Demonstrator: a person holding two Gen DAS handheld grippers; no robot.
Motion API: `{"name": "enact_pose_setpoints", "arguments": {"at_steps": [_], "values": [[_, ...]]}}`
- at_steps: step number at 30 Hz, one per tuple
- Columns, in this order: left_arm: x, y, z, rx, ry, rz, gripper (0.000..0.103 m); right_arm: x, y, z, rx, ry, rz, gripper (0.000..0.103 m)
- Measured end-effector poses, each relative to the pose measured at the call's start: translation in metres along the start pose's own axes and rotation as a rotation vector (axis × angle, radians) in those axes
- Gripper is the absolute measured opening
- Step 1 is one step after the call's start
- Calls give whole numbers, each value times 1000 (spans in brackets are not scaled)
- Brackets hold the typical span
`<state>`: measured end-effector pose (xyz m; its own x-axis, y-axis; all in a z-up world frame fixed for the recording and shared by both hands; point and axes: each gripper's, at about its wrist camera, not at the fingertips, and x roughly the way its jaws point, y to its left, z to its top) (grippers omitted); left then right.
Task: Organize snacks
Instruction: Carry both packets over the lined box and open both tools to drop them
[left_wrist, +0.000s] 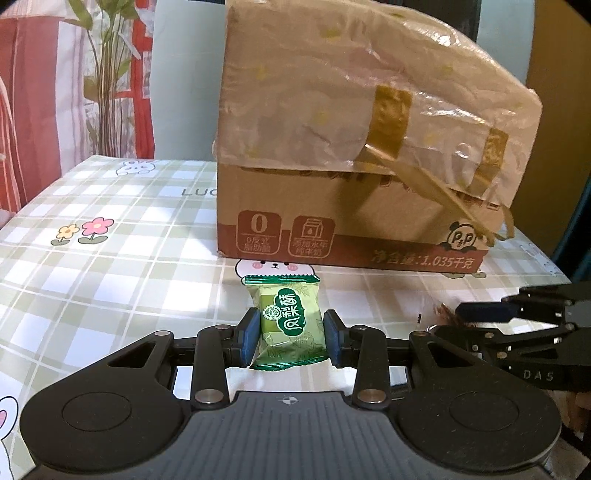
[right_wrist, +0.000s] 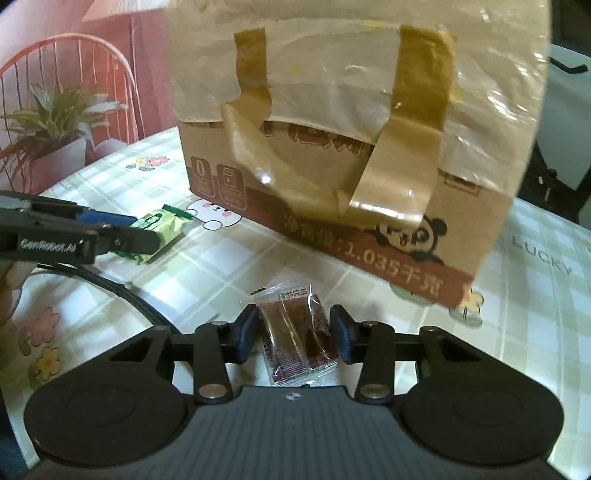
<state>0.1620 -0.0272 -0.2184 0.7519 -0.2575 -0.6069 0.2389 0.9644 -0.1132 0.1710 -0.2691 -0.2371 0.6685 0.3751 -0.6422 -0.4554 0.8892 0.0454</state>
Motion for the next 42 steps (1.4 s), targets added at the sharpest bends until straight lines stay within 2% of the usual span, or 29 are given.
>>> {"name": "enact_pose_setpoints", "arguments": {"at_steps": [11,18,26,31,38,42], "values": [[-26,-5,7,33,-70,-16,39,-41,15,-9,79,-114,-15,40],[-51,-8,34,52,-158,-26,39,-81,22,7,68,-225,-30,40],[-82,-15,78,78,-291,-44,39,-125,25,50,18,-382,-42,40],[-86,-22,111,105,-353,-49,39,-140,26,79,-20,-446,-39,40],[-69,-39,159,141,-393,-85,39,-134,5,131,-70,-479,-92,40],[-41,-46,180,130,-370,-103,39,-115,-12,156,-94,-470,-139,40]]}}
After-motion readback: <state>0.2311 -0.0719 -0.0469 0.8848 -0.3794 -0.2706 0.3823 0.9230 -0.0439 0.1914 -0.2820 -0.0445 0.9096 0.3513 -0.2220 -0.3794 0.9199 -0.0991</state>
